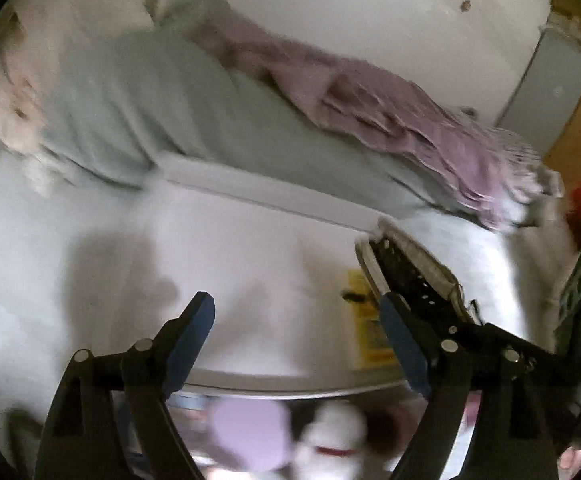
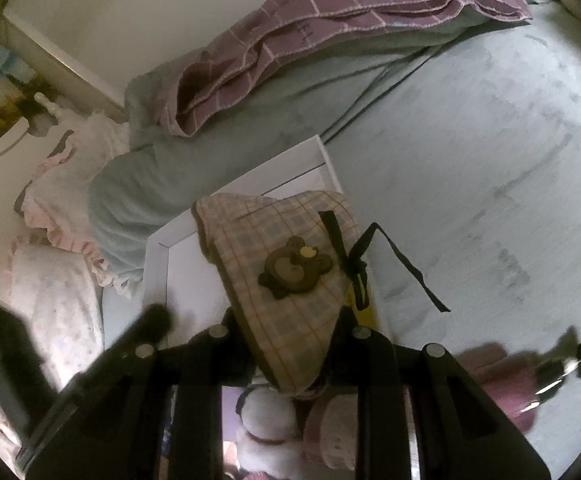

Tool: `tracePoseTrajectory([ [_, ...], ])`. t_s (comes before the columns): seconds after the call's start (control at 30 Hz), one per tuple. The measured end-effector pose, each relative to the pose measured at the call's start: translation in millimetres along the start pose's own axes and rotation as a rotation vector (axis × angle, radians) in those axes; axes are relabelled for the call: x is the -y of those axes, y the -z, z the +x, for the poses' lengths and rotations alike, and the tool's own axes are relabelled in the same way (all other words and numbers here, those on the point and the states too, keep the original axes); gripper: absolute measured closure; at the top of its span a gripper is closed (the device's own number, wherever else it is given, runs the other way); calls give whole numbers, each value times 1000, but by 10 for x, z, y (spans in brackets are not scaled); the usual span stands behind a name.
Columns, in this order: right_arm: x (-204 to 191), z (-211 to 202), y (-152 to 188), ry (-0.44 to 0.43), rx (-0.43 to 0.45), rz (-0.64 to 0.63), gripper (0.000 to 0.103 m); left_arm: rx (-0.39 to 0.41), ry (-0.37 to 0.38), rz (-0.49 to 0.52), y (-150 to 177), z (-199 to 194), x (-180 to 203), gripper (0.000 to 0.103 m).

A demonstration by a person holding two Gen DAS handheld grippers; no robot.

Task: Organize soft objects
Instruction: 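Release the yellow card into the tray with the left gripper while the right drops the pouch in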

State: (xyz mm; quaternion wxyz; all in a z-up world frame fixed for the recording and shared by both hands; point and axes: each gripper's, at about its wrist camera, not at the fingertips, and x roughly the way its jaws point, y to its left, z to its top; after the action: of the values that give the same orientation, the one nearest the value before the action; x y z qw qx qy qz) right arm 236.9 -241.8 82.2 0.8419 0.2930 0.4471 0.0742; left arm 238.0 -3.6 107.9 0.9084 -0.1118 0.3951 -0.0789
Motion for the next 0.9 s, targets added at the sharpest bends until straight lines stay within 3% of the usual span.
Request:
tracePoseTrajectory([
  [0.07,3,104,42,29,3,15,72,47,-34,41,81,-112,-16,18],
  [0.13,12,191,59,70,-28,18,60,41,-83,52,187,-185,-138,18],
  [0.2,17,232,59,70,-78,18,51,1,-212,104,287,-233,-219,18],
  [0.27,-7,181,51,57,-78,6,51,-2,-424,166,366,-186,-138,18],
  [0.3,-29,143,44,63,-70,-4,51,24,-489,181,426,-197,-138,19],
  [0.33,-65,83,40,71,-55,-23,51,43,-497,193,468,-218,-133,19],
  [0.53,-353,-291,85,160,59,-183,46,43,-308,168,459,-349,-192,19],
  [0.6,-414,-371,113,186,69,-195,44,32,-233,148,446,-356,-198,19],
  [0.73,-544,-445,188,279,96,-210,44,-23,-154,114,441,-366,-186,19],
  [0.83,-602,-384,233,244,37,-215,44,-49,-126,82,434,-391,-223,19],
  [0.9,-579,-358,262,171,-25,-175,44,-60,-116,64,421,-392,-268,19],
])
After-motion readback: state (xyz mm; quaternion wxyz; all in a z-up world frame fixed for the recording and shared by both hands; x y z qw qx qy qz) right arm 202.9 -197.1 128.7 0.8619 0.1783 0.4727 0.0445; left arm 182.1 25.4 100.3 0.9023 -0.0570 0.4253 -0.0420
